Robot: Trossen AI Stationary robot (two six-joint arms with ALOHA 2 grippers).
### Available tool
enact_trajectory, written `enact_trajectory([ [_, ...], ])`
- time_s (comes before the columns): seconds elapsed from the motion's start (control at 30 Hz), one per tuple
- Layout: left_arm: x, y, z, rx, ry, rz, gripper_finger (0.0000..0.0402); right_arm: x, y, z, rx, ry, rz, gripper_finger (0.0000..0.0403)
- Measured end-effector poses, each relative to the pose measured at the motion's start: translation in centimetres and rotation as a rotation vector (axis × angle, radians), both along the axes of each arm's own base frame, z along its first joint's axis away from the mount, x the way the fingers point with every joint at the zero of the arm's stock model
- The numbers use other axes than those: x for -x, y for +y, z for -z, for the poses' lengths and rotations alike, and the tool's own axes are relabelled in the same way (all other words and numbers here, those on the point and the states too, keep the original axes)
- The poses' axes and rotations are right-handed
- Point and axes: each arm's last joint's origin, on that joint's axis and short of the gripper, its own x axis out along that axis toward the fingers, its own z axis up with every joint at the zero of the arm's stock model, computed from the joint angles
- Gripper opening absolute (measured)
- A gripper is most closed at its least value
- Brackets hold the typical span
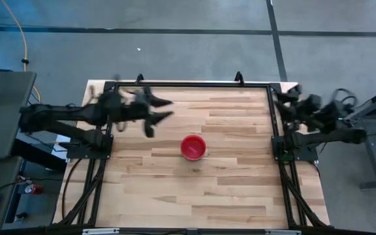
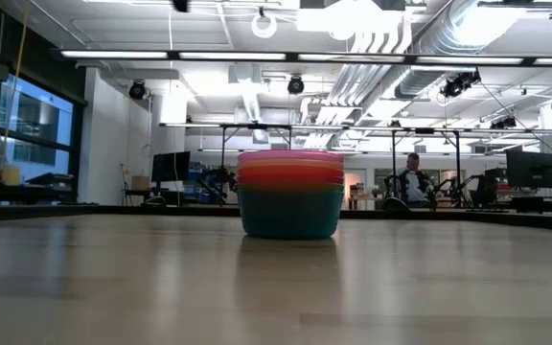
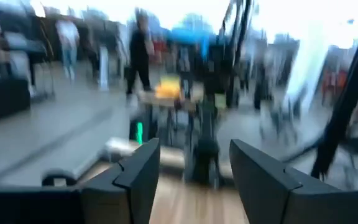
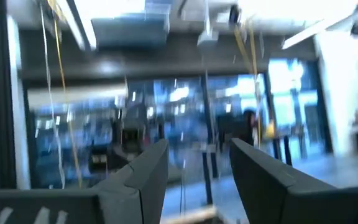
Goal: Nest bowls inside each other
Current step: Return to Home Position
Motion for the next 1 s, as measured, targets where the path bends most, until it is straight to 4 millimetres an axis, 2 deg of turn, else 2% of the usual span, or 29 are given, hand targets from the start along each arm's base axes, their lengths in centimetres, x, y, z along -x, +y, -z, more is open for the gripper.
enact_trajectory([
  [0.2,7.0,-0.7,0.0,-0.065,-0.3,-0.079,0.0184,3.7,-0.2,-0.1,0.039,-0.125,0.009,0.0163],
  [0.37,10.8,-1.3,0.3,-0.12,-0.419,-0.122,0.0184,4.5,-0.2,0.1,0.065,-0.13,0.008,0.0163],
  [0.6,14.0,-1.9,0.8,-0.197,-0.484,-0.12,0.0184,4.3,-0.2,0.5,0.062,-0.086,0.014,0.0163],
  [1.0,17.2,-2.6,2.0,-0.26,-0.543,-0.116,0.0184,4.3,-0.2,0.7,0.027,-0.082,-0.005,0.0163],
])
